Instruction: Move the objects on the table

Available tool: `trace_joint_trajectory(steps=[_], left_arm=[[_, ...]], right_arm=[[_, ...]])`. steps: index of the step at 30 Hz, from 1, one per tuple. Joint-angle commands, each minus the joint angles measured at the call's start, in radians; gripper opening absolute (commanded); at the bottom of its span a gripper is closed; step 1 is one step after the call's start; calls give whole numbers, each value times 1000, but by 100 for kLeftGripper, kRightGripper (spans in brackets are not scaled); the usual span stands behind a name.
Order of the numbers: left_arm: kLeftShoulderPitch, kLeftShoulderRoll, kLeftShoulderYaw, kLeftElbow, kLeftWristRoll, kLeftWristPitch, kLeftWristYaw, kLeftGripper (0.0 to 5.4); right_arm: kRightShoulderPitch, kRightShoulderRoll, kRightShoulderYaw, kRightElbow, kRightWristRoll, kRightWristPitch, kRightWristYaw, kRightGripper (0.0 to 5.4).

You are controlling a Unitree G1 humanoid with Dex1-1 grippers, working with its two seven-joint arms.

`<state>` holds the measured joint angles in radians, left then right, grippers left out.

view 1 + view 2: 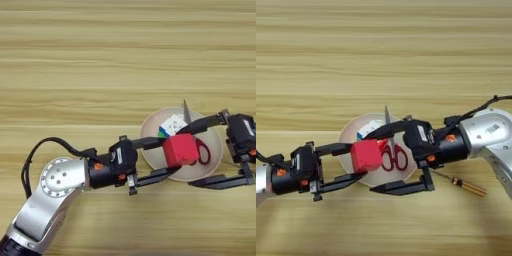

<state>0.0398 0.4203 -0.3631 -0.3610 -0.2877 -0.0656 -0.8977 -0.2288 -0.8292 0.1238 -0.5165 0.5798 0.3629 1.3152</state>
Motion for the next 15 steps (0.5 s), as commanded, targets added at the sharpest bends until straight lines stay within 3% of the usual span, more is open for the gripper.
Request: trace_joint_trajectory(steps=[1, 7, 15], left_arm=[[-1, -8, 10, 31, 3, -9, 10, 224], [-8, -19, 12, 85, 31, -16, 30, 224], [-30, -23, -16, 203, 138, -45, 63, 224]], right_arm=[[-32, -3, -75, -25, 98, 41, -22, 507], [-55, 8, -156, -30, 215, 80, -64, 540], [-44, 7, -199, -41, 255, 80, -101, 540]])
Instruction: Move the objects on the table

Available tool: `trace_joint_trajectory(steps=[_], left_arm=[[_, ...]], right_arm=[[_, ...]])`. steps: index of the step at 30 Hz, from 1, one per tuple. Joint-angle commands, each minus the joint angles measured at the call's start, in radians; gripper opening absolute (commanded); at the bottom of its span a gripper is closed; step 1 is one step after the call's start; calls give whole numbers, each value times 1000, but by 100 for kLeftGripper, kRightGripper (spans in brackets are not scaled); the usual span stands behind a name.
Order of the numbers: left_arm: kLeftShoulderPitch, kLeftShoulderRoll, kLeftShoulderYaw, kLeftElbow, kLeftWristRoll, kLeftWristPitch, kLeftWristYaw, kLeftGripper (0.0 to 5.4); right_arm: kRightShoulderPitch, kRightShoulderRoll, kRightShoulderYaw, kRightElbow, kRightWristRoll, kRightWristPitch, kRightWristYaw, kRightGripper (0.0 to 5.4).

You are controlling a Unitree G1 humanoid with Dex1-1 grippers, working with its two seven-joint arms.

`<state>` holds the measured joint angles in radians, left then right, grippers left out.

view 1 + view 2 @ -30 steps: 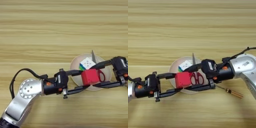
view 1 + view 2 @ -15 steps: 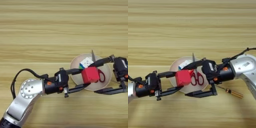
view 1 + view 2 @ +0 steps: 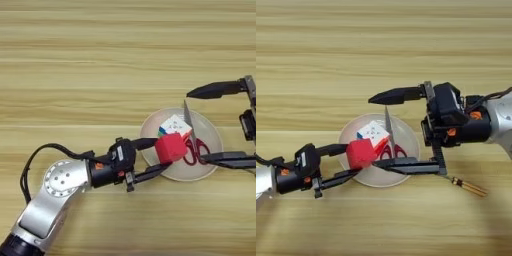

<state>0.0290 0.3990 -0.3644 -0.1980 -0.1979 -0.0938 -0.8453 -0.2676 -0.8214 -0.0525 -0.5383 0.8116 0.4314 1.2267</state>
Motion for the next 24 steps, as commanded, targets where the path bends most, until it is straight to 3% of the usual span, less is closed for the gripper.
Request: trace_joint_trajectory(steps=[1, 11, 24], left_arm=[[-22, -2, -17, 50, 59, -21, 12, 224], [-59, -15, -45, 127, 157, -54, 35, 224], [-98, -32, -37, 160, 172, -37, 52, 224]], right_arm=[[-2, 0, -25, -22, 25, 11, -16, 540], [24, 10, -29, -41, 28, 1, -47, 540], [62, 28, -23, -65, 19, -7, -76, 540]])
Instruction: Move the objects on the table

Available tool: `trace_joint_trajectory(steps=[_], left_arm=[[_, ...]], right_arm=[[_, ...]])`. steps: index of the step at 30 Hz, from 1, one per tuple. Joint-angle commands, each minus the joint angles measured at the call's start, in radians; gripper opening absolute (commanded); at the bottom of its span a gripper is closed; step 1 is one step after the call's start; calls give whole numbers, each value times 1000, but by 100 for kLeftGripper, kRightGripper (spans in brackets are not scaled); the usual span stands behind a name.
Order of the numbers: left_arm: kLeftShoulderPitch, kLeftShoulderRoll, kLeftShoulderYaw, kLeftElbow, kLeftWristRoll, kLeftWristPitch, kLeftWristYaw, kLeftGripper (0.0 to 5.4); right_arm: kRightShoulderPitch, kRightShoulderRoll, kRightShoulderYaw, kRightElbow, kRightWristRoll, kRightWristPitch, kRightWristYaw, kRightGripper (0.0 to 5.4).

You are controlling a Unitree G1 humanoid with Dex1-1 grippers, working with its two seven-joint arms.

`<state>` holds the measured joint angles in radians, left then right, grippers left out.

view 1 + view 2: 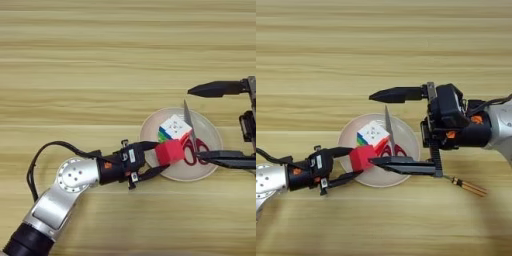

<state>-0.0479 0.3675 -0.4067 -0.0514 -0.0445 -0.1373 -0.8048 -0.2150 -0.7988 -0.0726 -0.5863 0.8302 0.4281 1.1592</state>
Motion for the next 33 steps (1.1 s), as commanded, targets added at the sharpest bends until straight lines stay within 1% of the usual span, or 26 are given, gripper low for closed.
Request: trace_joint_trajectory(steps=[1, 14, 19, 29, 30, 31, 33], left_arm=[[-23, 0, 5, 15, 18, 8, 11, 224], [-28, 8, -7, 29, 22, 37, 0, 224], [-27, 11, -14, 35, 31, 48, -2, 224], [-20, 14, -20, 39, 40, 50, -11, 224], [-20, 14, -19, 39, 41, 50, -11, 260], [-20, 15, -19, 39, 41, 49, -10, 261], [-19, 15, -18, 38, 41, 48, -9, 283]], right_arm=[[12, 6, -3, -18, 0, -4, -9, 540], [16, 5, -9, -20, 3, -1, -12, 540], [14, 3, -10, -21, 6, 1, -10, 540], [15, 4, -10, -23, 6, 3, -13, 540], [15, 5, -9, -24, 5, 3, -14, 540], [17, 6, -9, -24, 4, 2, -15, 540], [19, 7, -8, -26, 4, 1, -16, 540]])
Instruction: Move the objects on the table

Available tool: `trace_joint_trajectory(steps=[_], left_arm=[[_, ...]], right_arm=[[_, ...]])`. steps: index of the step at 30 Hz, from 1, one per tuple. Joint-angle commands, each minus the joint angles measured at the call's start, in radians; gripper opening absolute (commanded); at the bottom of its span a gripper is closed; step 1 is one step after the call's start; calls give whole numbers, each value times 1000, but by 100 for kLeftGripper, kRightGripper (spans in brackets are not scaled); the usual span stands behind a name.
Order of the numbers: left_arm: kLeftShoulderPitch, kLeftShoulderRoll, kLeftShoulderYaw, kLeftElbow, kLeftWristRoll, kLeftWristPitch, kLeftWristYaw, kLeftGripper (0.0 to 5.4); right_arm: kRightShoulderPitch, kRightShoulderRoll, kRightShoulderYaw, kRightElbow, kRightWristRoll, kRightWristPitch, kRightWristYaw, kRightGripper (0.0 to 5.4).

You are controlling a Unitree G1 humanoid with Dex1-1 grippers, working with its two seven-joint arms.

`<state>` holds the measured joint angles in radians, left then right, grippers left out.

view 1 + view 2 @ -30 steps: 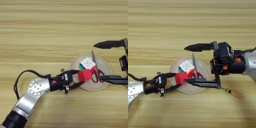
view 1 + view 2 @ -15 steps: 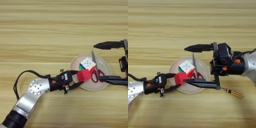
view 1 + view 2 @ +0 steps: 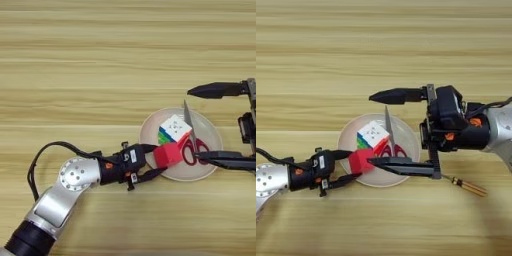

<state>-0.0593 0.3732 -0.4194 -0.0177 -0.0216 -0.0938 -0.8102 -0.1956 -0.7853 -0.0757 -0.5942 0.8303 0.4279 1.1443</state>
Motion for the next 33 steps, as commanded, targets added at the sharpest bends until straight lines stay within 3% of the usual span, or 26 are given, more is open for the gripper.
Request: trace_joint_trajectory(steps=[1, 11, 24, 29, 33], left_arm=[[-7, 10, -5, 4, 18, 4, -4, 288], [0, 3, 14, -12, -4, -15, 5, 391], [31, -48, 136, -137, -156, -27, 65, 531], [26, -76, 204, -150, -198, -12, 127, 538], [17, -103, 254, -144, -200, -7, 192, 538]], right_arm=[[0, -6, -5, -18, 4, 2, -2, 540], [5, 0, -7, -15, 3, -3, -6, 540], [69, 25, -55, -3, -1, -29, -37, 540], [119, 45, -76, 14, -35, -55, -74, 540], [165, 54, -85, 26, -65, -79, -90, 540]])
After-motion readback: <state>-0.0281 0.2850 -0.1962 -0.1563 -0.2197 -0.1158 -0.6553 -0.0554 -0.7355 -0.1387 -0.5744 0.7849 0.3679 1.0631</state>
